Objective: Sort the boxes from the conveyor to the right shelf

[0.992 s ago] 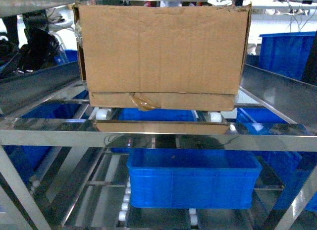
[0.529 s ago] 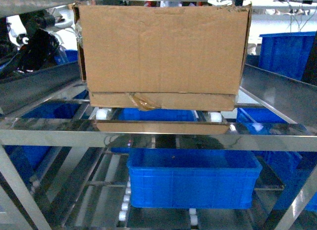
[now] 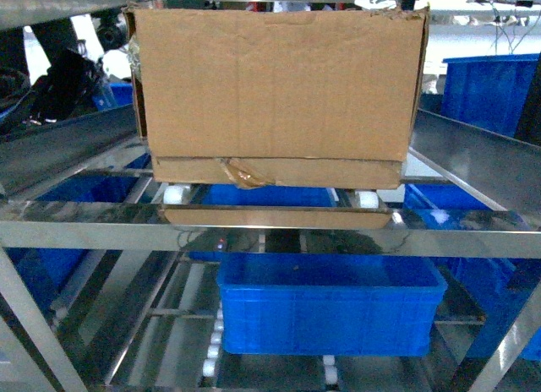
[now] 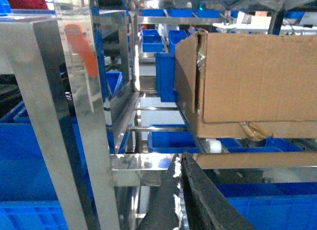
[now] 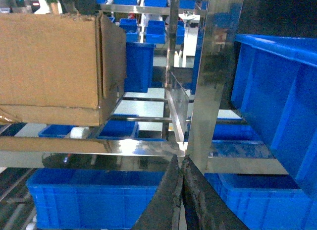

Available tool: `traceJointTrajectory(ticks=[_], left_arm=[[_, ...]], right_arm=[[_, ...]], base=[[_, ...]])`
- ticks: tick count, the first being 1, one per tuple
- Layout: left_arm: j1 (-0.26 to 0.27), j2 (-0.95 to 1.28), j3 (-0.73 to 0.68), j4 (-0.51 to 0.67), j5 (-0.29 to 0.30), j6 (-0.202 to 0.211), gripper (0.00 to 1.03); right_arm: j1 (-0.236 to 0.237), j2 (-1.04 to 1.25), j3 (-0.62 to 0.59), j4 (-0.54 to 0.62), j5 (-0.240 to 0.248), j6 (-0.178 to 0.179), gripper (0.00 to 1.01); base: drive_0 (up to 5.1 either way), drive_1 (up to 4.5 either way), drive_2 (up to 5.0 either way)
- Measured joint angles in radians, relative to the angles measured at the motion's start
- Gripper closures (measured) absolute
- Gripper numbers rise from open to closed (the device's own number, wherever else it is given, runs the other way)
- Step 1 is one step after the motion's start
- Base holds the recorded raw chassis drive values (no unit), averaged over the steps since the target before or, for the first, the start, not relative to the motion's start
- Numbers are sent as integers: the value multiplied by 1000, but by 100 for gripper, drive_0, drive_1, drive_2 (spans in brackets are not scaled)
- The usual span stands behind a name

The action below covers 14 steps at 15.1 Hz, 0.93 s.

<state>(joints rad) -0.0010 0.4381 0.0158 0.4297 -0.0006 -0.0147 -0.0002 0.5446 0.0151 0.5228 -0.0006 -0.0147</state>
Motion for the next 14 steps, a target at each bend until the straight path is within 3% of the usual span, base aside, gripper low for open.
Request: traceJointTrajectory(ticks=[10,11,12,13,14], left_arm=[[0,-271,0,-258,0,0,101],[0,-378,0,-430,1,0,101],[0,-430,2,-412,1,0,101],[0,-431,0,-442,3,0,101],[0,-431,0,-436,1,0,101]], right_arm=[[0,-337,0,-312,0,0,99],[0,-356,0,-333,0,0,99],[0,-372,0,-351,0,0,99],[0,-463,1,-491,1,0,99],[0,-542,0,-519,1,0,99]], base=[[0,0,0],[0,0,0],[0,0,0],[0,0,0],[0,0,0]])
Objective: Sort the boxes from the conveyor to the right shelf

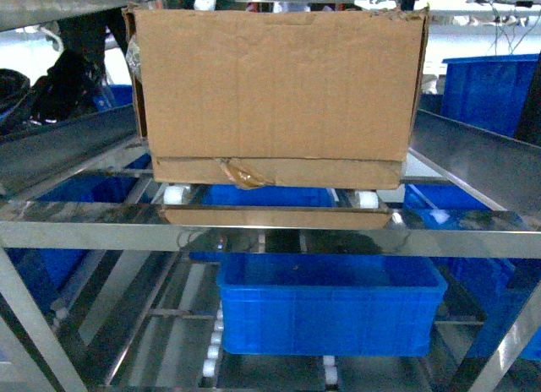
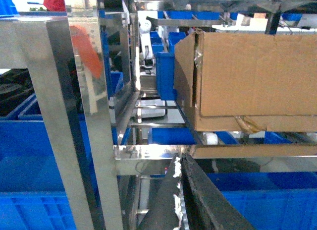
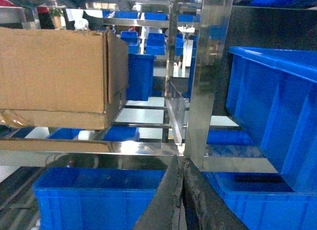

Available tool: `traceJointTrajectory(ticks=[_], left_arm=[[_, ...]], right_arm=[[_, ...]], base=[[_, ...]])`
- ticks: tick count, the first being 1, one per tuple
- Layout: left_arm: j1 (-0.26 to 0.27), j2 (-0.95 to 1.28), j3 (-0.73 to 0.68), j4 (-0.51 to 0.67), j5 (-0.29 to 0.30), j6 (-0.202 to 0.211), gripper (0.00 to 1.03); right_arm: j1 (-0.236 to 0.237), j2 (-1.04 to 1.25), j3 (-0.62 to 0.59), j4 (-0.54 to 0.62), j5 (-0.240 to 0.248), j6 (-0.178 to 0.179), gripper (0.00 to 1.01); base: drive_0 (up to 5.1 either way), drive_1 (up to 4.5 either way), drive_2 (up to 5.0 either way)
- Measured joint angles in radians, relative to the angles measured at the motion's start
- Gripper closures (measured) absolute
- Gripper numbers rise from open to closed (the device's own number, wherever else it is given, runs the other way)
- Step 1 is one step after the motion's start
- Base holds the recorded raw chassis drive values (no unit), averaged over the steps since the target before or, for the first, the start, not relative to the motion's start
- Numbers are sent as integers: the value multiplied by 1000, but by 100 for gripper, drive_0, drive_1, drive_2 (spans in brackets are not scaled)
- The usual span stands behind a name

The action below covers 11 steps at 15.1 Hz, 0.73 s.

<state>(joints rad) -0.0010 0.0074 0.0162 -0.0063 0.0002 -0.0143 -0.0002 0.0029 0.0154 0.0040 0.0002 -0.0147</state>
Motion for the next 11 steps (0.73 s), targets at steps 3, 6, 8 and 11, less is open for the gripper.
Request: traceJointTrajectory(ticks=[3,6,8,11], left_arm=[[0,0,0,2,0,0,101],[0,0,0,2,0,0,84],[0,0,0,3,-1,0,51],[0,0,0,2,0,0,8]], right_arm=[[0,2,0,-7,-1,0,99],[0,2,0,-8,-1,0,81],[0,2,0,-8,-1,0,48],[0,2,0,-8,-1,0,4]], base=[[0,0,0],[0,0,0],[0,0,0],[0,0,0]])
